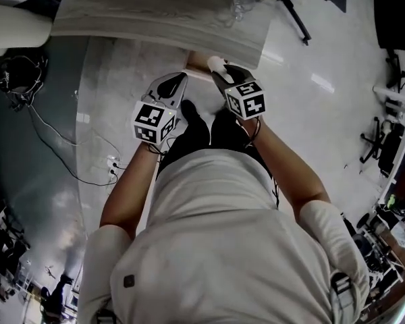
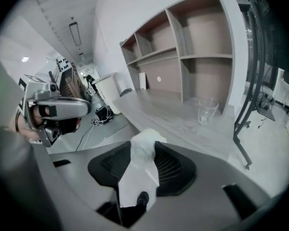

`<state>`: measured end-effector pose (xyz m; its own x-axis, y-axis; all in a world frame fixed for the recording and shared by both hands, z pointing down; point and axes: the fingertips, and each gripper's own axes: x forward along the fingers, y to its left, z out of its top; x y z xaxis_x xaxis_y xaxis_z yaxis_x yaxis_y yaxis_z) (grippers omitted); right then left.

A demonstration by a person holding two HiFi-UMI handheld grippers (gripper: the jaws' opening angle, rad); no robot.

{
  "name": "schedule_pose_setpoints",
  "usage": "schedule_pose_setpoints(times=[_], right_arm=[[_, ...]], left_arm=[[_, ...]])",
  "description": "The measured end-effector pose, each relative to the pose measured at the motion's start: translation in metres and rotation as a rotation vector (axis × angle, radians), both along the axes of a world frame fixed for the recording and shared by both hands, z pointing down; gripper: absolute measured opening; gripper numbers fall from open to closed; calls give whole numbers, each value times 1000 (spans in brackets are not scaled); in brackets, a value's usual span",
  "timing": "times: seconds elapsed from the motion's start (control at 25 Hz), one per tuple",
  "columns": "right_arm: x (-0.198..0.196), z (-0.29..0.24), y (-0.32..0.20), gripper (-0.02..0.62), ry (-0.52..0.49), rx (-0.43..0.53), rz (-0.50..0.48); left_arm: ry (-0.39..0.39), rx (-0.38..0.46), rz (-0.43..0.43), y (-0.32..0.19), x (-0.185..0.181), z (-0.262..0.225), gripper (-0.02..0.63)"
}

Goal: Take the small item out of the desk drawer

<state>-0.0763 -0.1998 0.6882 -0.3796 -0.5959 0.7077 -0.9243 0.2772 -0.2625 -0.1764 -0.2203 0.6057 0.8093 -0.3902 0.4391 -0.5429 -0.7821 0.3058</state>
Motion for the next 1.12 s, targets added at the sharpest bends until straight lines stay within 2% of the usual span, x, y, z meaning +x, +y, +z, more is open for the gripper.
schedule_pose_setpoints(times=[0.48, 0.76, 1.12], right_arm=[[-17, -146, -5, 161, -67, 276, -64], [-12, -179, 7, 161, -87, 353, -91], [15, -210, 21, 161, -132, 420, -150]], left_arm=[[81, 119, 0, 9, -12, -96, 15], [93, 155, -23, 19, -11, -121, 15], [88, 210, -98, 31, 13, -150, 15]])
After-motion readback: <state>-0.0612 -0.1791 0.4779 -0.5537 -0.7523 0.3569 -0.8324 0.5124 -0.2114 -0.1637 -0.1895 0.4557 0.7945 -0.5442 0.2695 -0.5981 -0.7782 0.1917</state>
